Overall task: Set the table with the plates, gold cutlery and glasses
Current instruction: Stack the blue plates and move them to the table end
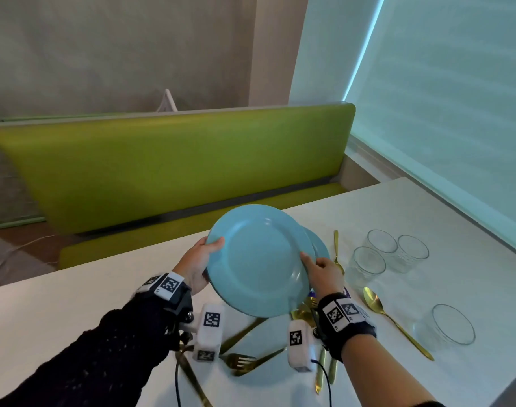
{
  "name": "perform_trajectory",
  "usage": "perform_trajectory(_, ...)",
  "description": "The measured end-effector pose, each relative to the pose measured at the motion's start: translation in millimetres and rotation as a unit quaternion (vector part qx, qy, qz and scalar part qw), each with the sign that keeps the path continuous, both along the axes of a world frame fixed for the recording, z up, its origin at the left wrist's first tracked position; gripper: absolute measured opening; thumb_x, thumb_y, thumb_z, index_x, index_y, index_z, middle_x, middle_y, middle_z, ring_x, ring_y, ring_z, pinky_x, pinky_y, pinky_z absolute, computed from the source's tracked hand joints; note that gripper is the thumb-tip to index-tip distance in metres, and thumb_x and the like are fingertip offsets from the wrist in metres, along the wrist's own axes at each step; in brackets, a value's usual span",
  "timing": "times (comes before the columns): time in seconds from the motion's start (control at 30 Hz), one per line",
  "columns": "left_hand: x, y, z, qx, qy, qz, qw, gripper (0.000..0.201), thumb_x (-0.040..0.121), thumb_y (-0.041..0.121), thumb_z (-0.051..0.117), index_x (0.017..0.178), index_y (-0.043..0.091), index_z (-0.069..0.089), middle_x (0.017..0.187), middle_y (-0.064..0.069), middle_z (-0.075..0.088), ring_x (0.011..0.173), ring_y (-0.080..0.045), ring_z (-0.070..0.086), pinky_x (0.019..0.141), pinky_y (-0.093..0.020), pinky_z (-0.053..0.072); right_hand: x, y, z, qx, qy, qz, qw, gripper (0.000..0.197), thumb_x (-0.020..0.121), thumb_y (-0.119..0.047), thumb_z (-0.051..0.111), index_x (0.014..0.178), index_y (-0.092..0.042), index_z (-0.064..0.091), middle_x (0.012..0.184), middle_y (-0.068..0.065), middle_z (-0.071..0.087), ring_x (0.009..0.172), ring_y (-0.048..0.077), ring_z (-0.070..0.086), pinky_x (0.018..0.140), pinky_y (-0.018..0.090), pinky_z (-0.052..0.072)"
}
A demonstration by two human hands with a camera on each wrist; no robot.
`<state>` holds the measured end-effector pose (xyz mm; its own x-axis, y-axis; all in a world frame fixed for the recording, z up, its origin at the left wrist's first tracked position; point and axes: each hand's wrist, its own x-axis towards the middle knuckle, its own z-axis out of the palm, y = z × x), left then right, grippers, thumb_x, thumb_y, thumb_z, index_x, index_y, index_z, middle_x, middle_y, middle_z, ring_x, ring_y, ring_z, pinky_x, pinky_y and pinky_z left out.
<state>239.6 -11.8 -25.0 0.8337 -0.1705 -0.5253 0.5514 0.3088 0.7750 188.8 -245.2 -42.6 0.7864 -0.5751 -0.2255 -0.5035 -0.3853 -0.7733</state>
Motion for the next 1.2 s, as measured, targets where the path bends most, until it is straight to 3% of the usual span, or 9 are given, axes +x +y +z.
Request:
perform_trajectory(0.23, 26, -24, -11, 0.034, 0.005, 0.117, 0.993, 0.026, 0.097, 0.022, 0.048, 0.122, 0.015, 0.046, 0.111, -0.013, 0.061, 0.079, -0.027, 0.061, 0.067, -0.038, 0.051, 43, -37, -5, 0.161, -0.015, -0.066, 0.985, 0.041, 0.095, -0.042, 0.044, 0.098, -0.006, 0.064, 0.066, 0.002, 0.05, 0.053, 0.018, 0.044, 0.048, 0.028, 0.038)
perform_trajectory(0.4, 46, -21, -19, 0.078, 0.016, 0.155, 0.985, 0.051, 0.095, 0.043, 0.046, 0.139, 0.019, 0.039, 0.134, -0.012, 0.052, 0.11, -0.034, 0.06, 0.089, -0.05, 0.052, 44, -71, -33, 0.137, 0.131, -0.046, 0.981, 0.039, 0.095, -0.01, 0.046, 0.129, 0.008, 0.047, 0.093, 0.017, 0.056, 0.061, 0.017, 0.046, 0.057, 0.025, 0.043)
perform_trajectory(0.47, 50, -20, -21, 0.077, 0.015, 0.159, 0.984, 0.051, 0.095, 0.05, 0.041, 0.136, 0.02, 0.042, 0.134, -0.01, 0.054, 0.112, -0.033, 0.06, 0.093, -0.052, 0.05, 45, -70, -44, 0.086, 0.183, -0.033, 0.979, 0.035, 0.093, -0.008, 0.045, 0.125, 0.004, 0.052, 0.108, 0.023, 0.057, 0.074, 0.024, 0.051, 0.055, 0.026, 0.042)
perform_trajectory(0.6, 53, -19, -28, 0.049, 0.037, 0.161, 0.985, 0.057, 0.091, 0.06, 0.035, 0.135, 0.025, 0.045, 0.129, -0.007, 0.059, 0.108, -0.033, 0.063, 0.092, -0.056, 0.05, 48, -73, -56, -0.026, 0.233, -0.017, 0.972, 0.02, 0.088, -0.012, 0.047, 0.102, -0.005, 0.06, 0.098, 0.014, 0.06, 0.081, 0.028, 0.053, 0.059, 0.026, 0.036)
perform_trajectory(0.7, 52, -22, -28, 0.072, 0.041, 0.165, 0.983, 0.055, 0.094, 0.057, 0.032, 0.135, 0.022, 0.044, 0.13, -0.009, 0.058, 0.109, -0.034, 0.061, 0.093, -0.055, 0.049, 48, -70, -57, -0.04, 0.246, 0.011, 0.968, 0.025, 0.086, -0.016, 0.055, 0.109, -0.006, 0.06, 0.109, 0.015, 0.063, 0.082, 0.025, 0.059, 0.066, 0.024, 0.042)
perform_trajectory(0.8, 51, -23, -29, 0.096, 0.042, 0.16, 0.982, 0.056, 0.095, 0.057, 0.031, 0.137, 0.021, 0.042, 0.134, -0.008, 0.055, 0.113, -0.034, 0.059, 0.094, -0.054, 0.049, 51, -70, -52, 0.002, 0.24, -0.062, 0.969, 0.016, 0.085, -0.009, 0.051, 0.093, 0.0, 0.061, 0.086, 0.016, 0.063, 0.058, 0.02, 0.049, 0.053, 0.026, 0.037)
perform_trajectory(0.9, 52, -24, -31, 0.104, 0.037, 0.161, 0.981, 0.056, 0.094, 0.057, 0.031, 0.136, 0.022, 0.043, 0.133, -0.009, 0.055, 0.112, -0.035, 0.059, 0.094, -0.054, 0.049, 50, -68, -52, 0.028, 0.208, -0.097, 0.973, 0.014, 0.081, -0.009, 0.057, 0.069, -0.003, 0.054, 0.076, 0.015, 0.061, 0.066, 0.027, 0.056, 0.066, 0.032, 0.048)
perform_trajectory(1.03, 53, -23, -31, 0.1, 0.033, 0.16, 0.981, 0.056, 0.093, 0.059, 0.031, 0.135, 0.024, 0.044, 0.133, -0.009, 0.056, 0.111, -0.035, 0.06, 0.094, -0.055, 0.049, 46, -64, -52, 0.101, 0.143, -0.13, 0.976, 0.021, 0.067, -0.015, 0.07, 0.078, -0.001, 0.06, 0.068, 0.014, 0.064, 0.064, 0.028, 0.065, 0.072, 0.045, 0.058)
perform_trajectory(1.2, 47, -24, -29, 0.08, 0.034, 0.169, 0.982, 0.055, 0.094, 0.056, 0.032, 0.136, 0.022, 0.044, 0.132, -0.009, 0.056, 0.111, -0.035, 0.06, 0.095, -0.055, 0.048, 48, -52, -27, 0.126, 0.113, -0.081, 0.982, 0.03, 0.085, -0.019, 0.059, 0.101, 0.006, 0.065, 0.061, 0.008, 0.052, 0.052, 0.021, 0.049, 0.053, 0.029, 0.044)
